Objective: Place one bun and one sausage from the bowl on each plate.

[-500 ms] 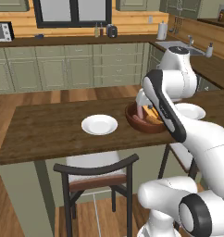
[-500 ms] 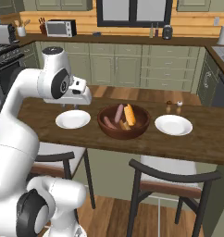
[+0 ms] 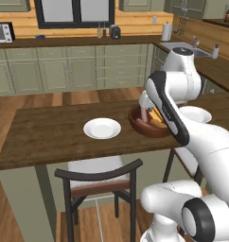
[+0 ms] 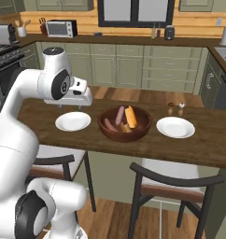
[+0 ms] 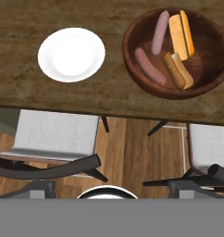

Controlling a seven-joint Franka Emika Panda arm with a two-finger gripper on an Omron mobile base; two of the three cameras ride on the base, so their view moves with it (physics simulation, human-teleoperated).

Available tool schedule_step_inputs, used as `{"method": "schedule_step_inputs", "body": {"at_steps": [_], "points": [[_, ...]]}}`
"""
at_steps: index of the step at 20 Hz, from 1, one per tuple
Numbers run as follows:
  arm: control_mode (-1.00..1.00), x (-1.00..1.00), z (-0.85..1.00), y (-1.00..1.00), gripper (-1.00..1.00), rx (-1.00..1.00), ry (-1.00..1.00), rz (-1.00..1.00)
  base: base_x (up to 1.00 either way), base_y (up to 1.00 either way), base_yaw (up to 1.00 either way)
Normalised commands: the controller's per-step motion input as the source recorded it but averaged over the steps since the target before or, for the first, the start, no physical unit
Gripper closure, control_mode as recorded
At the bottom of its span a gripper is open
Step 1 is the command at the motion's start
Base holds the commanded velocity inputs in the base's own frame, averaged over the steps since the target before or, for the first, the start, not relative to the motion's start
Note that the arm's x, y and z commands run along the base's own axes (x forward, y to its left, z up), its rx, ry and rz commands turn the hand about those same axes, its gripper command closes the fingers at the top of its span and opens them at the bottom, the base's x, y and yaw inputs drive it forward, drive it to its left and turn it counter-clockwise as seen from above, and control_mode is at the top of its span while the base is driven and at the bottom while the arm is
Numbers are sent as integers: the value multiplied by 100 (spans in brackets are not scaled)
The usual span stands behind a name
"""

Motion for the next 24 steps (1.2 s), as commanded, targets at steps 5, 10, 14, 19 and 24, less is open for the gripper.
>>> {"method": "schedule_step_inputs", "body": {"at_steps": [5,10,14,19,24], "points": [[100,0,0,0,-100,0,0,0,72,-9,0],[-100,91,0,-13,-100,1,7,0,0,0,0],[-100,100,-4,-33,-100,1,10,0,0,0,0],[-100,72,-38,-49,-100,0,9,3,0,0,0],[-100,42,-50,-39,-100,-3,7,0,0,0,0]]}}
